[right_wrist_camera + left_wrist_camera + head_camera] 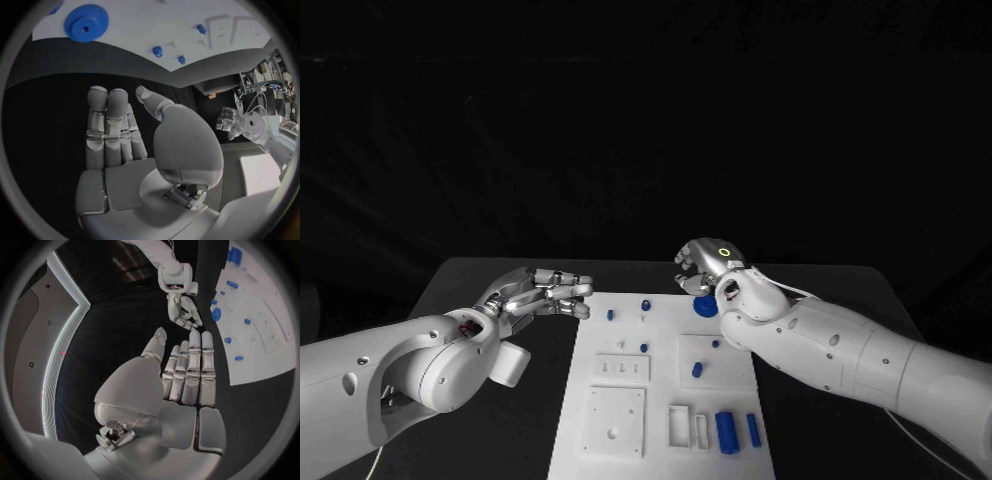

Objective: Assemble the parts on the task board

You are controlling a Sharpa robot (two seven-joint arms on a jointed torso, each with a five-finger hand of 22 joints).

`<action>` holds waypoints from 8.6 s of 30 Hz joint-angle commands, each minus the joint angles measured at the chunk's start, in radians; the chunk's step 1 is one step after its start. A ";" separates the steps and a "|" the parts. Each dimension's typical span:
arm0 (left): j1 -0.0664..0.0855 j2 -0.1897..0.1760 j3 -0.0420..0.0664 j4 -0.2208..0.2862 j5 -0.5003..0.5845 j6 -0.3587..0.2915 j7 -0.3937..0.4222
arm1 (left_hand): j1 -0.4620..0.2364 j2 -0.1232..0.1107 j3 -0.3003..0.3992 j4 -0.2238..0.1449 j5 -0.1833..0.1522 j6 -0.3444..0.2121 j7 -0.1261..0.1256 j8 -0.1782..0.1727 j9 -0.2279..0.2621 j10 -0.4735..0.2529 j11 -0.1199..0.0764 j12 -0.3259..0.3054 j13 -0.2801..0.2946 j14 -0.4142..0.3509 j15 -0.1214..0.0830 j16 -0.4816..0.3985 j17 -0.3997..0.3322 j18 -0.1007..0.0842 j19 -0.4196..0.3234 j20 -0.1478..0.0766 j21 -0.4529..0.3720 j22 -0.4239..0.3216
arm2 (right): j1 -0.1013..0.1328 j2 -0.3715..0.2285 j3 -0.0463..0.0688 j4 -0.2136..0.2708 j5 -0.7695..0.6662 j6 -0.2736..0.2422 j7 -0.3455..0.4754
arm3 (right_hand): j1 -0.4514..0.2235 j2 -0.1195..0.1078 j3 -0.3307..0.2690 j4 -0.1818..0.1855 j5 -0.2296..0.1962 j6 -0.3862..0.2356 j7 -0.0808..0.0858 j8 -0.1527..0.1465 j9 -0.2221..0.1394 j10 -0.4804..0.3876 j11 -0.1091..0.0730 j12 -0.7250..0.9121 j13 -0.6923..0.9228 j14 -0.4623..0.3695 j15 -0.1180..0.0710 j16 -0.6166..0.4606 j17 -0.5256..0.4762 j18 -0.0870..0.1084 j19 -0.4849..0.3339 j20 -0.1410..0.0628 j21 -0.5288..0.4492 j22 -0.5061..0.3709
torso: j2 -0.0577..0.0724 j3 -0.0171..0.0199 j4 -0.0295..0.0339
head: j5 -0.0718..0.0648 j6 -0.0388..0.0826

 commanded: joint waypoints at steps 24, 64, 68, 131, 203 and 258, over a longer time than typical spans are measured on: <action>0.002 0.002 -0.002 -0.006 -0.006 0.013 0.010 | 0.002 -0.006 0.005 -0.002 0.003 -0.002 -0.008 0.001 0.000 -0.002 -0.003 0.003 0.002 -0.007 -0.003 0.005 -0.001 -0.007 -0.007 -0.002 0.003 0.003 | -0.033 -0.036 0.027 -0.067 0.099 0.252 0.054 | 0.011 0.047 -0.278 -0.014 0.156 -0.063 -0.018 0.004 0.001 0.041 -0.054 0.977 1.198 0.001 -0.035 0.177 0.564 -0.081 0.031 -0.050 0.473 0.179 | -0.001 0.0059 -0.0057 | -0.013 -0.010; 0.002 -0.003 -0.003 -0.008 -0.010 0.017 0.007 | -0.003 -0.007 0.002 0.006 0.001 -0.004 -0.006 0.001 0.000 -0.005 -0.002 0.003 0.002 -0.007 -0.003 0.005 -0.001 -0.007 -0.007 -0.001 0.001 0.006 | -0.063 0.010 0.026 -0.180 0.108 0.260 0.076 | 0.008 0.058 -0.257 -0.040 0.142 -0.077 -0.012 0.003 0.001 0.044 -0.047 0.982 1.209 0.005 -0.029 0.177 0.594 -0.078 0.024 -0.043 0.519 0.184 | -0.001 0.0076 -0.0069 | -0.010 -0.018; 0.002 -0.003 -0.003 -0.008 -0.010 0.018 0.006 | -0.003 -0.007 0.002 0.006 0.001 -0.004 -0.006 0.001 0.000 -0.005 -0.002 0.003 0.002 -0.007 -0.003 0.005 -0.001 -0.007 -0.007 -0.001 0.001 0.006 | -0.063 0.017 0.025 -0.192 0.115 0.270 0.082 | 0.003 0.059 -0.264 -0.034 0.142 -0.075 -0.014 0.004 0.001 0.045 -0.048 0.983 1.209 0.005 -0.029 0.176 0.595 -0.079 0.024 -0.043 0.524 0.185 | -0.001 0.0078 -0.0067 | -0.011 -0.019; 0.001 0.015 -0.004 -0.022 -0.015 0.018 0.006 | 0.001 -0.007 0.004 0.007 0.001 -0.005 -0.007 0.001 0.000 -0.006 -0.002 0.003 0.002 -0.007 -0.003 0.004 -0.001 -0.007 -0.006 -0.001 -0.001 0.007 | -0.051 0.125 -0.049 -0.033 -0.051 0.127 -0.040 | -0.017 0.048 -0.148 -0.017 0.147 0.046 -0.033 0.003 0.003 0.058 -0.056 0.989 1.213 0.008 -0.037 0.182 0.606 -0.088 0.024 -0.050 0.596 0.196 | 0.000 0.0061 -0.0036 | -0.005 -0.019; 0.001 0.034 -0.004 -0.038 -0.016 0.025 0.006 | 0.002 -0.008 0.005 0.005 0.002 -0.005 -0.007 0.001 0.000 -0.006 -0.002 0.003 0.002 -0.007 -0.003 0.004 -0.001 -0.007 -0.006 -0.001 -0.003 0.009 | -0.052 0.212 -0.114 -0.141 -0.046 0.074 -0.071 | -0.025 0.047 -0.149 0.003 0.120 -0.002 -0.022 0.004 0.000 0.041 -0.050 0.955 1.179 0.007 -0.037 0.157 0.598 -0.085 0.027 -0.051 0.562 0.192 | -0.001 0.0095 -0.0078 | -0.006 -0.018; 0.001 0.030 -0.004 -0.038 -0.015 0.023 0.005 | -0.001 -0.007 0.004 0.006 0.002 -0.007 -0.006 0.001 0.000 -0.008 -0.001 0.003 0.002 -0.007 -0.002 0.003 -0.002 -0.007 -0.005 -0.001 -0.007 0.012 | -0.053 0.189 -0.113 -0.133 0.026 0.154 -0.032 | -0.073 0.059 -0.233 0.143 0.013 -0.054 -0.016 0.004 -0.001 0.030 -0.046 0.938 1.165 0.008 -0.031 0.143 0.598 -0.083 0.029 -0.045 0.550 0.191 | -0.001 0.0093 -0.0092 | -0.010 -0.017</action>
